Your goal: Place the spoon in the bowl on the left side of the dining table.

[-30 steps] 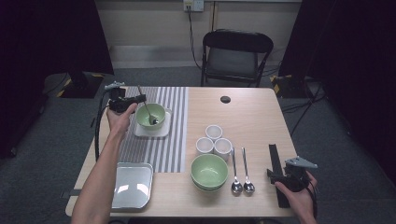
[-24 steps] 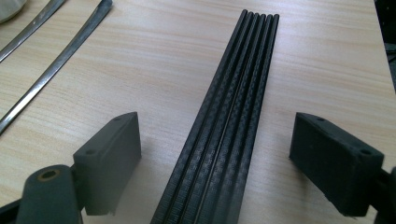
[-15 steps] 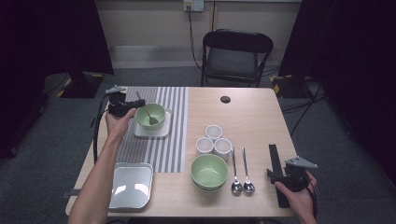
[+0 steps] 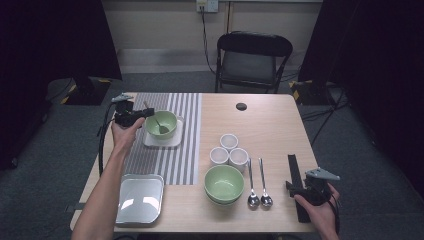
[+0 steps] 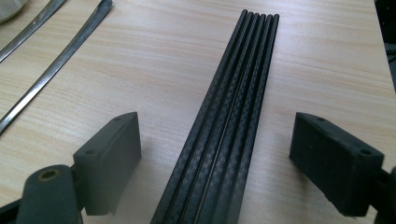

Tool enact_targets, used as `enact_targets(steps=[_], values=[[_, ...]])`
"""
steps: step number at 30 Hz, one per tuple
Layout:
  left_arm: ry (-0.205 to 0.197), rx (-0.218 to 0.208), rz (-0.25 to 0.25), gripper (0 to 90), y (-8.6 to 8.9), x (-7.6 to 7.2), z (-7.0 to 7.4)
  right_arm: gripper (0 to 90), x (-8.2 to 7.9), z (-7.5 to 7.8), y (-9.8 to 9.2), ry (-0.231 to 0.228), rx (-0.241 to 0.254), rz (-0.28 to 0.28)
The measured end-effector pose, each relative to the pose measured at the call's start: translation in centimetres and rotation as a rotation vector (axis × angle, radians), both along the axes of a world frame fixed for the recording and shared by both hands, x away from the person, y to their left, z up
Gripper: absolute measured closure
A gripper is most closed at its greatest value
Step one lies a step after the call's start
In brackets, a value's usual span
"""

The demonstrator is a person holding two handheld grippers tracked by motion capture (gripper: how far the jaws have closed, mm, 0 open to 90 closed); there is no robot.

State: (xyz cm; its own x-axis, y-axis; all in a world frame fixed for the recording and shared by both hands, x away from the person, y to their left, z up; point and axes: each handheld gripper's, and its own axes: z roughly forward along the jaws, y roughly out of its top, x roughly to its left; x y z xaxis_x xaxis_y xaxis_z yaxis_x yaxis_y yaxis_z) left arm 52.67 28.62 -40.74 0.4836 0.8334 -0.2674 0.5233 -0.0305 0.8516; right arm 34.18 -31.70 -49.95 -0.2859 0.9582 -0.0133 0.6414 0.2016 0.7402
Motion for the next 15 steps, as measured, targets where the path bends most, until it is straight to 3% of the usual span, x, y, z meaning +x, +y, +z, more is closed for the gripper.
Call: enact_targets(steps=[4, 15], values=[[0.016, -0.008, 0.002, 84.2, 0.6, -0.2, -0.5, 15.6, 0.0, 0.0, 0.0, 0.000, 0.000, 0.000], [0.006, 0.013, 0.032, 74.0, 1.3, -0.7, 0.1, 15.6, 0.0, 0.0, 0.0, 0.000, 0.000, 0.000]])
